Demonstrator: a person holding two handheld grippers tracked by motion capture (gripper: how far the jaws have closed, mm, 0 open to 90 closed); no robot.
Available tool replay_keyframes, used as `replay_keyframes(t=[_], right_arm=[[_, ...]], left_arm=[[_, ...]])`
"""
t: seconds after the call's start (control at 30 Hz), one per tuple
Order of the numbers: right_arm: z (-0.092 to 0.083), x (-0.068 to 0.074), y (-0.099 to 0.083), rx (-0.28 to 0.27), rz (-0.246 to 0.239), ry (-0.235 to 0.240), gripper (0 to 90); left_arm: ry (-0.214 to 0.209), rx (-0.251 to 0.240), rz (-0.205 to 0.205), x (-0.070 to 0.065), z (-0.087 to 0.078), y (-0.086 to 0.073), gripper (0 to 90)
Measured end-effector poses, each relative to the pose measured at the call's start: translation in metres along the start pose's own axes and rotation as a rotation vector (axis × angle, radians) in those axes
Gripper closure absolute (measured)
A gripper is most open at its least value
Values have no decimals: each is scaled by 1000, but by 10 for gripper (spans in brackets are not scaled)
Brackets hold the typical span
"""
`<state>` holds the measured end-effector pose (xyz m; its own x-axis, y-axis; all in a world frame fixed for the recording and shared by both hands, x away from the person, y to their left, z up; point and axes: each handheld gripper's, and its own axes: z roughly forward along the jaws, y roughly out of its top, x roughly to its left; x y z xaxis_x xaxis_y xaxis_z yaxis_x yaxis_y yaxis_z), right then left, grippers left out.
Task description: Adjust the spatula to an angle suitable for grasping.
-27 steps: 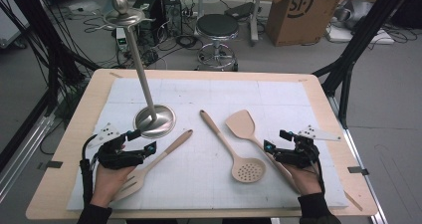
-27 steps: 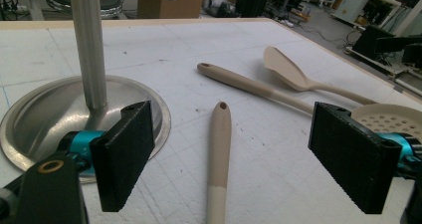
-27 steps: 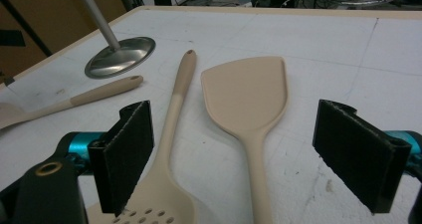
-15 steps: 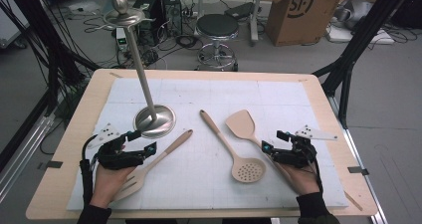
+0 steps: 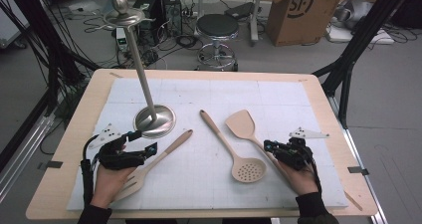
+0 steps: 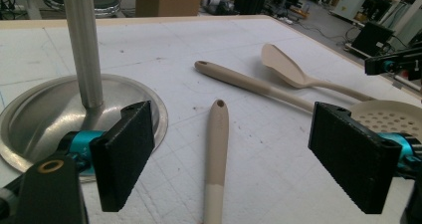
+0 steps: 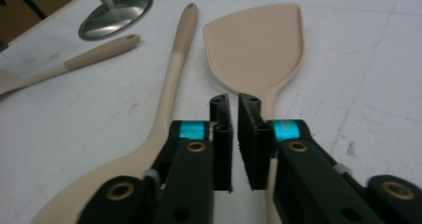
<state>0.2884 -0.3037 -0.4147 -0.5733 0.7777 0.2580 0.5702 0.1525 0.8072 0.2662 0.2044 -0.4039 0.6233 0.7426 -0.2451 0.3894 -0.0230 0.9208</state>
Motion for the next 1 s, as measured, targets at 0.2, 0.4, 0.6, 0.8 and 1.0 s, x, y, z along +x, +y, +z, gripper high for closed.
replay_keyframes(t=[0.2, 0.4, 0.6, 0.8, 1.0], right_arm=[[-2, 1, -17, 59, 29, 4, 894], [-8, 0, -41, 112, 62, -8, 894], [-1, 2, -38, 145, 54, 6, 894], [10, 1, -30, 186, 55, -12, 894], [29, 2, -10, 208, 49, -3, 894]], left_arm=[[-9, 11, -5, 0, 0, 0, 186], [-14, 3, -7, 0, 0, 0, 188], [-13, -8, -17, 1, -3, 1, 188], [-17, -10, -20, 1, -5, 1, 188], [-17, -6, -20, 2, -4, 0, 188]])
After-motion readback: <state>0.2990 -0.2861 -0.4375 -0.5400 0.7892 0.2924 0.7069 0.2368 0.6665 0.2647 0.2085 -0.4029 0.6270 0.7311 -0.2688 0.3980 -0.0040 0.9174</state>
